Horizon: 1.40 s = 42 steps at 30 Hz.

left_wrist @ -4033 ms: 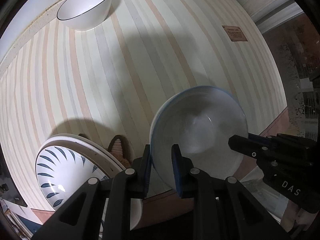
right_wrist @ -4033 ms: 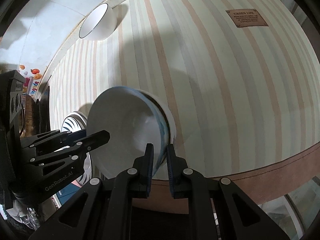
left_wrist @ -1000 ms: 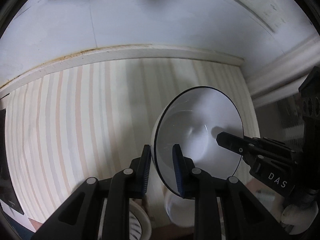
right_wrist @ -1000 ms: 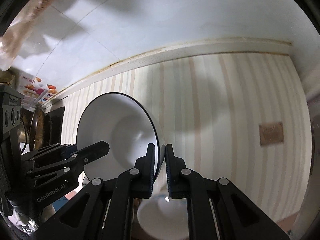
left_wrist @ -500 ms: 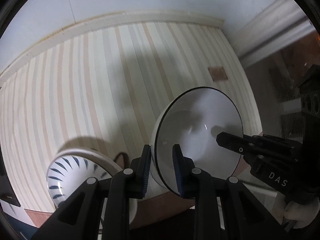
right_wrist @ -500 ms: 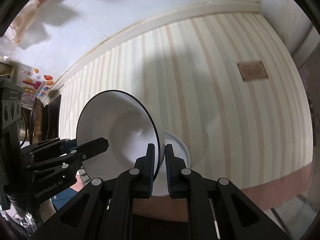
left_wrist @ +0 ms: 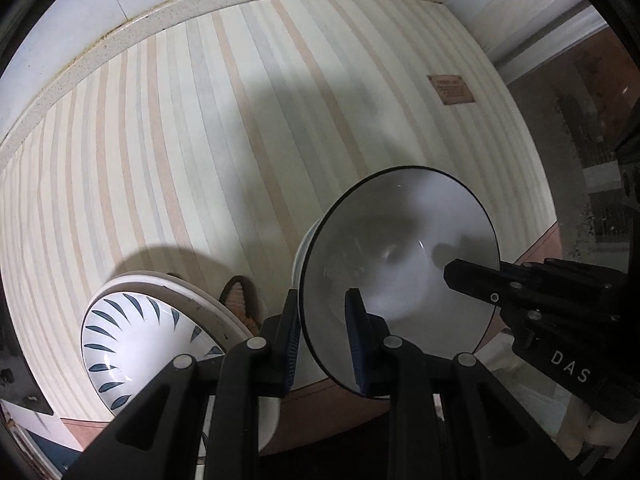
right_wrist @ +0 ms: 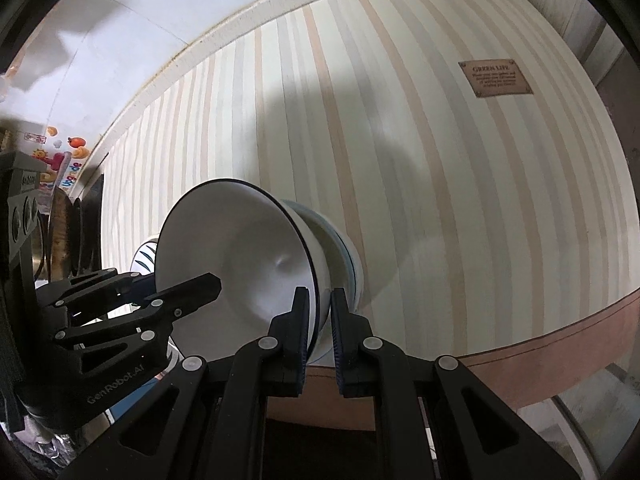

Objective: Organize plates and bowls
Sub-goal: 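Carry the black-rimmed bowl onto the nested bowls and lower it in, then open both tools and withdraw from the bowl stack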

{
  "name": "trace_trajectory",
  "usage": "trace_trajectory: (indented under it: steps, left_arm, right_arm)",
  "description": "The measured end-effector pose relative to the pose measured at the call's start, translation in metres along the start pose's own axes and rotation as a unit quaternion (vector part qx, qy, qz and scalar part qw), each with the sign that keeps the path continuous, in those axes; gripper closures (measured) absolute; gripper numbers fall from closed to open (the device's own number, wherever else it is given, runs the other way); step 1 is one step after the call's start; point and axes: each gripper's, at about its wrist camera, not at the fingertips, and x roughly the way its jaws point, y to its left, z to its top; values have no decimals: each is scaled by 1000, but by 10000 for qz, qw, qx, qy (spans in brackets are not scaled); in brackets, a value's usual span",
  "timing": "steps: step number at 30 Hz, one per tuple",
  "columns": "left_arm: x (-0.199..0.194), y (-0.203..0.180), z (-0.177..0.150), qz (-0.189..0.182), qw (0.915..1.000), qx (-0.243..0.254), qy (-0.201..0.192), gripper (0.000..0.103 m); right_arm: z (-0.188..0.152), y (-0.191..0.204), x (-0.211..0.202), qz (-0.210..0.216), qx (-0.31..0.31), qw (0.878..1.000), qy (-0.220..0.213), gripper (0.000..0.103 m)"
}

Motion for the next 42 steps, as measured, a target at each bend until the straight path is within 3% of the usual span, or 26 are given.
trace_trajectory:
  steps: [14, 42]
  left_arm:
    - [10, -6, -1, 316, 9992, 217, 53, 83]
    - [-2, -8, -11, 405, 9991, 137, -78, 83]
  right_arm:
    - [6, 5, 12, -176, -74, 9998, 104, 91]
    - [1, 1, 4, -332, -7, 9994, 133, 86]
